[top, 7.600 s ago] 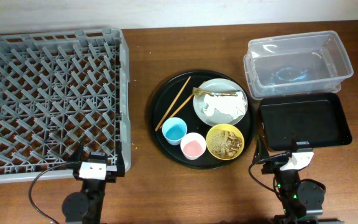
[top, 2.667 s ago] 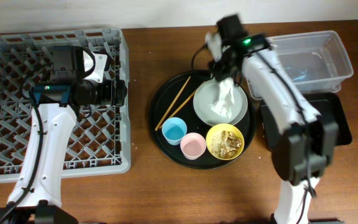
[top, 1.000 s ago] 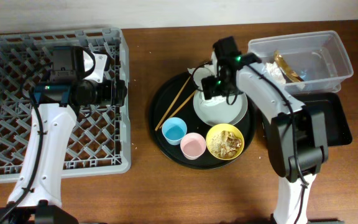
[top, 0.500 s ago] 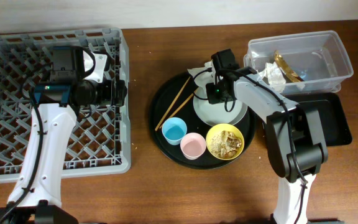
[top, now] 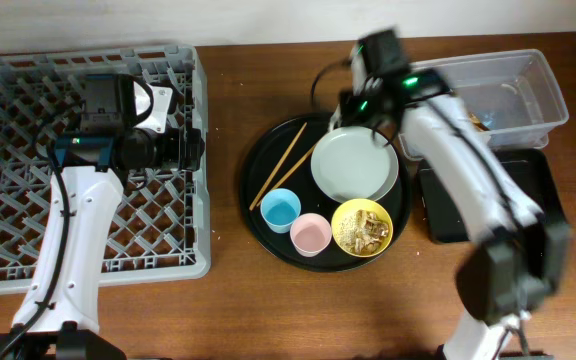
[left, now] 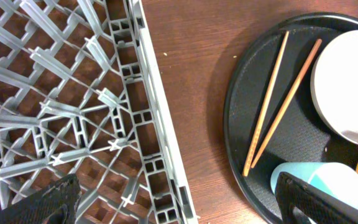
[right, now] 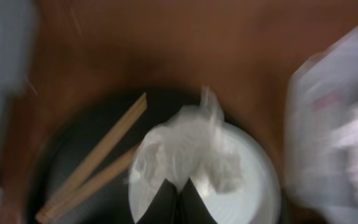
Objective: Sort waste into correct bins and load items into the dishwasher rack
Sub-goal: 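Move the tissue into the clear bin and open the right gripper, then grasp the rim of the yellow bowl with the right gripper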
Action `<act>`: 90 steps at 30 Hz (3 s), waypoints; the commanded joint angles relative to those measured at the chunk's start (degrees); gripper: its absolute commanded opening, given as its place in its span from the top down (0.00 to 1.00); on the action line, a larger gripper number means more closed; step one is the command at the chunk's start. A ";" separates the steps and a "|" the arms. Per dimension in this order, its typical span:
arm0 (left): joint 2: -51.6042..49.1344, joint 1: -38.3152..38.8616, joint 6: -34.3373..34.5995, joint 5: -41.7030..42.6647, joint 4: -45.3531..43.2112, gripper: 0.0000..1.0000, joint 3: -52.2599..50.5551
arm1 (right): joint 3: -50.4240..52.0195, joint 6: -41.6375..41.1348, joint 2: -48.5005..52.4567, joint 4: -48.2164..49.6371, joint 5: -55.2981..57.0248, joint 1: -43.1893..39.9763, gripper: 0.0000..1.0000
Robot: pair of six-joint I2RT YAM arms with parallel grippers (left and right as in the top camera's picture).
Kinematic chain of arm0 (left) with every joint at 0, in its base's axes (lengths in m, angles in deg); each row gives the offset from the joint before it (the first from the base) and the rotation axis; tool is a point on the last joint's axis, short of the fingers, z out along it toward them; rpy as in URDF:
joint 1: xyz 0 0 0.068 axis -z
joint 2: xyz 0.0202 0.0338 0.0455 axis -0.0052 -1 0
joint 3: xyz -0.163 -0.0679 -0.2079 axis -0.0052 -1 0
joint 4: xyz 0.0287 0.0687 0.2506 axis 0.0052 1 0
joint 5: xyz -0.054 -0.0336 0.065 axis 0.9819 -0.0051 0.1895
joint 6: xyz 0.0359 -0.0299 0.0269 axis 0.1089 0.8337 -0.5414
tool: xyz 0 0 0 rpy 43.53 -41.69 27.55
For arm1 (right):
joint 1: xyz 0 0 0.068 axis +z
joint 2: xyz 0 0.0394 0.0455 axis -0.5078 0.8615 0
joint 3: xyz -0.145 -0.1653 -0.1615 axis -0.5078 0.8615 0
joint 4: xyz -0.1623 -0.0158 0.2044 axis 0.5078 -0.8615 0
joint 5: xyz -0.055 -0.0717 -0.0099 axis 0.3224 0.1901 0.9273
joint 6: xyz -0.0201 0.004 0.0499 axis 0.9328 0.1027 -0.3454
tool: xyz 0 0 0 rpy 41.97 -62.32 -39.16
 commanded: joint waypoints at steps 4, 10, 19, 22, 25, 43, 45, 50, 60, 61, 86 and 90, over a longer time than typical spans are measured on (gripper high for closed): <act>0.98 0.31 0.31 0.81 -0.07 0.01 0.96 | -3.78 -10.95 -7.30 -3.61 17.09 -9.27 0.96; 0.98 0.31 0.31 0.81 -0.07 0.01 0.96 | -2.16 -16.48 -2.45 -2.60 19.63 -16.09 0.96; 0.98 0.31 0.31 0.81 -0.07 0.01 0.96 | -2.03 -15.89 8.11 7.45 17.00 -18.47 0.02; 0.98 0.31 0.31 0.81 -0.07 0.01 0.96 | -2.93 -15.87 4.94 5.53 15.37 -18.01 0.01; 0.98 0.31 0.31 0.81 -0.07 0.01 0.96 | -4.31 -14.36 -1.33 -0.24 8.92 -17.09 0.02; 0.98 0.31 0.31 0.81 -0.04 0.01 0.96 | 7.34 -16.61 -15.28 -30.88 -0.55 -1.49 0.10; 0.98 0.31 0.31 0.81 -0.07 0.01 0.96 | 12.79 -17.25 -15.28 -27.67 -0.59 -0.39 0.10; 0.98 0.31 0.31 0.81 -0.07 0.01 0.96 | 27.02 -15.32 -15.28 -16.33 -1.51 -0.15 0.11; 0.98 0.31 0.31 0.81 -0.04 0.01 0.96 | 39.26 -8.15 -15.19 -0.39 -3.54 1.53 0.36; 0.98 0.31 0.31 0.81 -0.04 0.01 0.96 | 39.98 -8.94 -15.19 0.79 -5.25 2.10 0.38; 0.98 0.31 0.31 0.81 -0.07 0.01 0.96 | 40.26 -37.16 -7.17 7.80 -2.25 10.73 0.37; 0.98 0.31 0.31 0.81 -0.07 0.01 0.96 | 40.26 -37.13 -7.17 7.93 -2.23 10.73 0.37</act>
